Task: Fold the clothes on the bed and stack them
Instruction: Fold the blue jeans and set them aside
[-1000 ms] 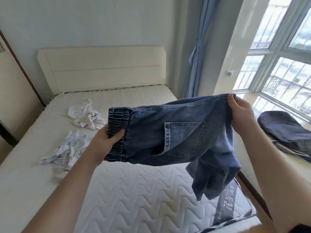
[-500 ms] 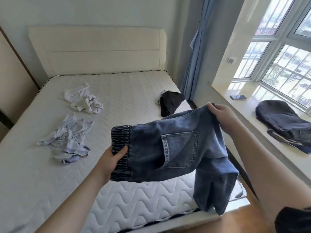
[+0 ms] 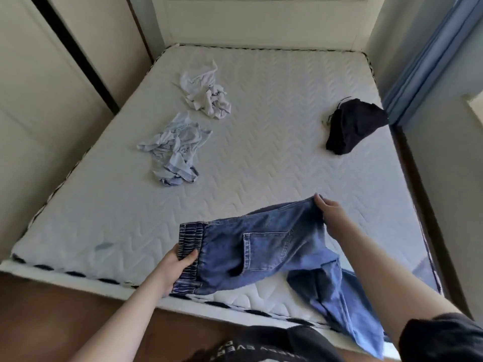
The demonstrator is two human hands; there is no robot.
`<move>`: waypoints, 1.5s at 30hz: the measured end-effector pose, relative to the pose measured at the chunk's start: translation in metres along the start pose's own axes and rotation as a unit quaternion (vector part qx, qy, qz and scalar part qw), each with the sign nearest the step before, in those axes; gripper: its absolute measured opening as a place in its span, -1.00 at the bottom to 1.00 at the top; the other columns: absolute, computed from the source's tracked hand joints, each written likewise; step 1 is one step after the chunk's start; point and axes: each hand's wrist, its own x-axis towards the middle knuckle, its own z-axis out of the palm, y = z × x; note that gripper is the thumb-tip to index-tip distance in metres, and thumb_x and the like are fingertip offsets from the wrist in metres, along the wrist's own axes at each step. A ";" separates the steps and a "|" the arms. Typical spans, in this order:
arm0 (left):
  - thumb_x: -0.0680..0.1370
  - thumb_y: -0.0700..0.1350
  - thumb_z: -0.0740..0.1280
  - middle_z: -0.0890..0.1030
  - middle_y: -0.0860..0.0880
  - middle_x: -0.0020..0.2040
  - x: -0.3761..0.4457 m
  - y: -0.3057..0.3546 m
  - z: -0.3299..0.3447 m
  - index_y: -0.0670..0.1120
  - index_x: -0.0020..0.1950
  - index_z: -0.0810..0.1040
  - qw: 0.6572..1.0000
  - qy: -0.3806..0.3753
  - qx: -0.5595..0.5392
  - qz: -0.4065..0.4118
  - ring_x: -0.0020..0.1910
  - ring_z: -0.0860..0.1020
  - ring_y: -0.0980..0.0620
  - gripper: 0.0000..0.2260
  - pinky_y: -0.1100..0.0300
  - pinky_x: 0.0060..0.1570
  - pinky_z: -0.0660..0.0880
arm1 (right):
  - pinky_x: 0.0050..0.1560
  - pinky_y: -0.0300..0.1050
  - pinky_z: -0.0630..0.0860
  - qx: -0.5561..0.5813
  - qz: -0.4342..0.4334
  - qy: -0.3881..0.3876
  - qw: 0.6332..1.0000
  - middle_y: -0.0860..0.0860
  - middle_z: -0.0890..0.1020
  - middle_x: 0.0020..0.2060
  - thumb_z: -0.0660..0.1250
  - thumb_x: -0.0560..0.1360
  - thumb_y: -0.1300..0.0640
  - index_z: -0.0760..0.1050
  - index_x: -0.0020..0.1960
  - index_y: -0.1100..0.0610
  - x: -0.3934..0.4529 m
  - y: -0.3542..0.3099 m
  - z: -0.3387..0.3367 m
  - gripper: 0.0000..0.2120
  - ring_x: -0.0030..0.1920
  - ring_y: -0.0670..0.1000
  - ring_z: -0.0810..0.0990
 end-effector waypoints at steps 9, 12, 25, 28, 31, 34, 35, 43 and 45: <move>0.56 -0.14 0.38 0.71 -0.10 0.01 0.004 -0.034 -0.075 -0.01 0.19 0.52 0.990 0.097 -0.061 -0.077 -0.05 0.69 -0.15 -0.78 -0.01 -0.25 0.62 | 0.16 0.07 0.49 -0.081 0.042 -0.102 0.991 0.10 0.58 -0.04 0.31 0.58 -0.09 0.59 0.13 0.17 0.041 0.010 0.121 -0.66 -0.01 0.08 0.50; 0.56 -0.11 0.38 0.71 -0.08 0.03 0.017 -0.038 -0.109 0.02 0.20 0.52 0.989 0.105 -0.060 -0.083 -0.04 0.69 -0.13 -0.78 0.01 -0.21 0.62 | 0.26 0.09 0.46 -0.086 0.052 -0.120 0.988 0.10 0.61 -0.01 0.31 0.59 -0.03 0.60 0.11 0.16 0.047 0.014 0.166 -0.73 0.03 0.07 0.54; 0.44 0.18 0.42 0.69 0.12 0.01 0.144 -0.068 -0.283 0.24 0.08 0.51 0.982 0.073 0.050 -0.168 0.00 0.65 0.01 -0.75 -0.05 0.03 0.57 | -0.04 -0.13 0.52 -0.174 0.086 -0.098 0.976 0.12 0.65 -0.09 0.28 0.61 0.17 0.59 0.17 0.22 0.119 0.049 0.365 -0.79 -0.10 0.05 0.57; 0.41 0.26 0.39 0.64 0.20 0.00 0.181 -0.077 -0.310 0.20 0.18 0.49 0.981 0.074 0.100 -0.149 -0.01 0.59 0.15 -0.62 0.15 -0.06 0.50 | 0.07 -0.07 0.50 -0.193 0.071 -0.070 0.976 0.11 0.65 -0.04 0.32 0.59 0.15 0.61 0.18 0.24 0.143 0.060 0.401 -0.77 -0.04 0.06 0.57; 0.46 0.18 0.40 0.63 0.17 0.04 0.218 -0.092 -0.331 0.13 0.24 0.48 0.978 0.082 0.128 -0.143 0.02 0.58 0.12 -0.62 0.10 0.01 0.48 | 0.11 -0.07 0.51 -0.217 0.063 -0.061 0.972 0.08 0.66 -0.04 0.35 0.57 0.11 0.63 0.15 0.18 0.169 0.071 0.428 -0.78 0.00 0.06 0.59; 0.53 0.12 0.37 0.63 0.11 0.12 0.248 -0.104 -0.344 0.06 0.28 0.50 0.973 0.078 0.174 -0.127 0.09 0.58 0.07 -0.65 0.04 0.13 0.46 | -0.19 -0.21 0.45 -0.249 0.047 -0.041 0.966 -0.07 0.65 -0.21 0.38 0.55 0.02 0.66 0.06 0.04 0.194 0.083 0.448 -0.84 -0.21 -0.08 0.57; 0.54 0.10 0.36 0.62 0.09 0.14 0.257 -0.108 -0.349 0.04 0.30 0.50 0.968 0.076 0.205 -0.122 0.09 0.57 0.06 -0.65 0.03 0.14 0.45 | -0.28 -0.26 0.38 -0.271 0.041 -0.037 0.961 -0.13 0.63 -0.27 0.37 0.54 -0.01 0.66 0.04 0.01 0.202 0.088 0.453 -0.85 -0.26 -0.13 0.53; 0.36 -0.09 0.58 0.38 -0.19 0.39 0.299 -0.118 -0.364 -0.08 0.56 0.14 0.900 0.121 0.415 -0.057 0.35 0.40 -0.17 -0.11 -0.06 0.32 0.38 | 0.25 0.07 0.29 -0.477 -0.144 -0.089 0.862 0.01 0.52 0.18 0.39 0.51 -0.05 0.45 0.31 0.00 0.220 0.112 0.487 -0.60 0.23 0.13 0.43; 0.30 0.01 0.62 0.20 -0.19 0.52 0.311 -0.108 -0.368 -0.01 0.60 -0.03 0.862 0.080 0.500 -0.006 0.50 0.21 -0.17 0.08 -0.12 0.45 0.24 | 0.29 0.05 0.22 -0.518 -0.206 -0.197 0.806 -0.03 0.50 0.26 0.39 0.49 -0.15 0.43 0.36 -0.07 0.218 0.111 0.502 -0.53 0.30 0.10 0.38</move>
